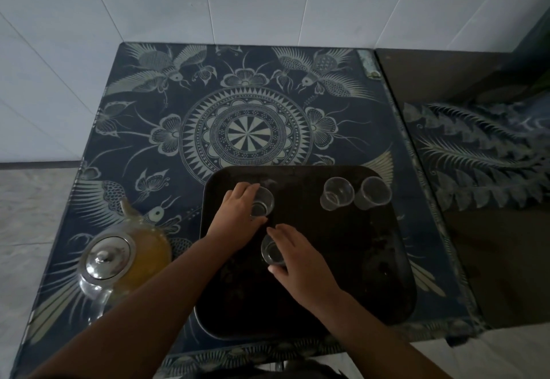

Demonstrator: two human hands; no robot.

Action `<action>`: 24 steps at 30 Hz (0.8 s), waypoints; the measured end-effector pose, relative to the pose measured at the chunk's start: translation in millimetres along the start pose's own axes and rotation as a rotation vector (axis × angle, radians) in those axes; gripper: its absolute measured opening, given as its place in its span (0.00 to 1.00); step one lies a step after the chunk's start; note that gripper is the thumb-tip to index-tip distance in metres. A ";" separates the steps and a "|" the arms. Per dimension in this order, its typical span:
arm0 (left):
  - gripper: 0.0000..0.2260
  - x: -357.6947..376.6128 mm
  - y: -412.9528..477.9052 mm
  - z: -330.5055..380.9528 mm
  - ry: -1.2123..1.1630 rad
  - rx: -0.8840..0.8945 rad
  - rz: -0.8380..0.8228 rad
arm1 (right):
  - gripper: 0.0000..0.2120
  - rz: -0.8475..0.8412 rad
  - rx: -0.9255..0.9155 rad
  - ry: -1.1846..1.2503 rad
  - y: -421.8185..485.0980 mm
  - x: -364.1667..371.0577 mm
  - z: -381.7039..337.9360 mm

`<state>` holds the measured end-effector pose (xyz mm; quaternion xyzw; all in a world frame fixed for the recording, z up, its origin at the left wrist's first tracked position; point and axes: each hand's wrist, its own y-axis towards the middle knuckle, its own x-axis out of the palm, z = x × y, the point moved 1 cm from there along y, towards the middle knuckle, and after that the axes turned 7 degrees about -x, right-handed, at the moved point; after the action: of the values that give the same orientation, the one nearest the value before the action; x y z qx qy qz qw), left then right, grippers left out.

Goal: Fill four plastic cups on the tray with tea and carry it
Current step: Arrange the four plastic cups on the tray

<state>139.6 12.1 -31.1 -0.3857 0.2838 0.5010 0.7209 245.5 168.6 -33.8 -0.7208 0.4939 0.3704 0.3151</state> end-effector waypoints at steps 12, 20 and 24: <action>0.36 2.4 -1.1 -2.0 -0.022 0.027 -0.028 | 0.39 -0.021 0.040 0.070 -21.6 18.5 -30.3; 0.37 4.0 -3.4 -4.1 -0.016 0.038 -0.061 | 0.39 -0.030 0.031 0.069 -30.5 31.2 -40.1; 0.39 4.3 -4.8 -5.6 -0.008 0.050 -0.067 | 0.40 -0.040 0.008 0.081 -30.8 34.1 -42.5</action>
<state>145.4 8.6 -36.3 -0.3748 0.2803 0.4707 0.7479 292.2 127.1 -37.5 -0.7436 0.4933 0.3326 0.3052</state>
